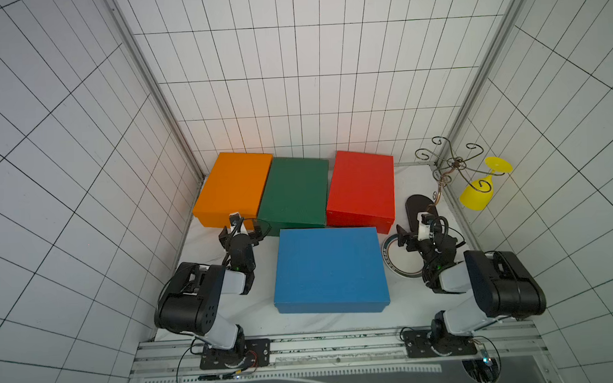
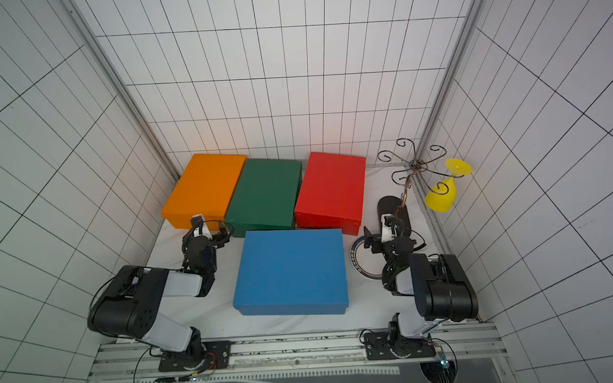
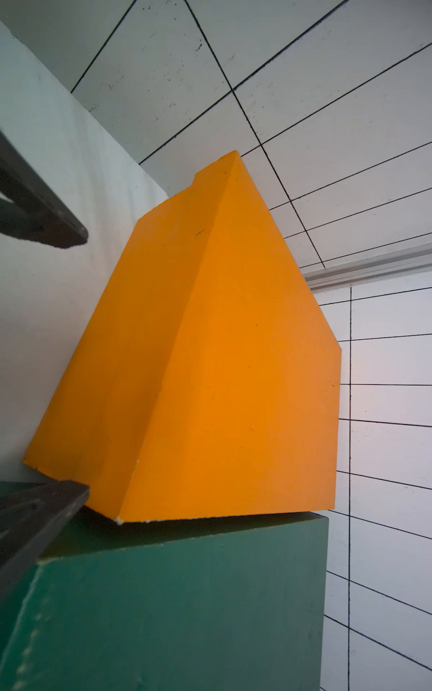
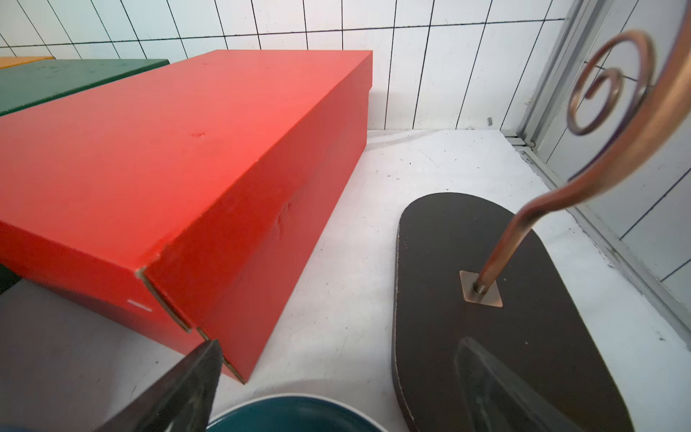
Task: Stack the shoeboxes
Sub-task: Pick up the shoebox from the center of the board.
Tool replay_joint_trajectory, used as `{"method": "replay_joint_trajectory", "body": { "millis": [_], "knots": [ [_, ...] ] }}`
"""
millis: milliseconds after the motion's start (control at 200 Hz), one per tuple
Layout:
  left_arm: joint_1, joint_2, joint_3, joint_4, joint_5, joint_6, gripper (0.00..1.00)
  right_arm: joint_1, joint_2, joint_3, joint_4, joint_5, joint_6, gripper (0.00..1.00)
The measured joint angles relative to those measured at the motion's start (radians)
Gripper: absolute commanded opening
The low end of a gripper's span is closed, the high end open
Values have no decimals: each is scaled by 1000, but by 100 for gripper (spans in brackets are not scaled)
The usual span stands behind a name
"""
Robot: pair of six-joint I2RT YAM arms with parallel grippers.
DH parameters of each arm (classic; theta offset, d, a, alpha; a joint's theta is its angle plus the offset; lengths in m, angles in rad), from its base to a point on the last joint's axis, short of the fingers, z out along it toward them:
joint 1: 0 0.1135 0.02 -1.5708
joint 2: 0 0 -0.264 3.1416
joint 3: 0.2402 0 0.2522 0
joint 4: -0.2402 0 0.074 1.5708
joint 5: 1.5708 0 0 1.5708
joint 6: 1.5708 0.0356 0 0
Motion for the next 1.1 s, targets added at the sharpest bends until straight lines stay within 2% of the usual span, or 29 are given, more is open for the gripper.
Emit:
{"method": "replay_joint_trajectory", "body": {
  "millis": [840, 995, 1100],
  "knots": [
    [0, 2, 5, 6, -3, 5, 98, 0, 0, 0, 4, 6, 0, 99],
    [-19, -18, -2, 23, -16, 35, 98, 6, -85, 44, -134, 78, 10, 99],
    [-64, -68, 40, -68, -72, 63, 98, 32, -192, 103, -232, 181, 29, 99]
  ]
}}
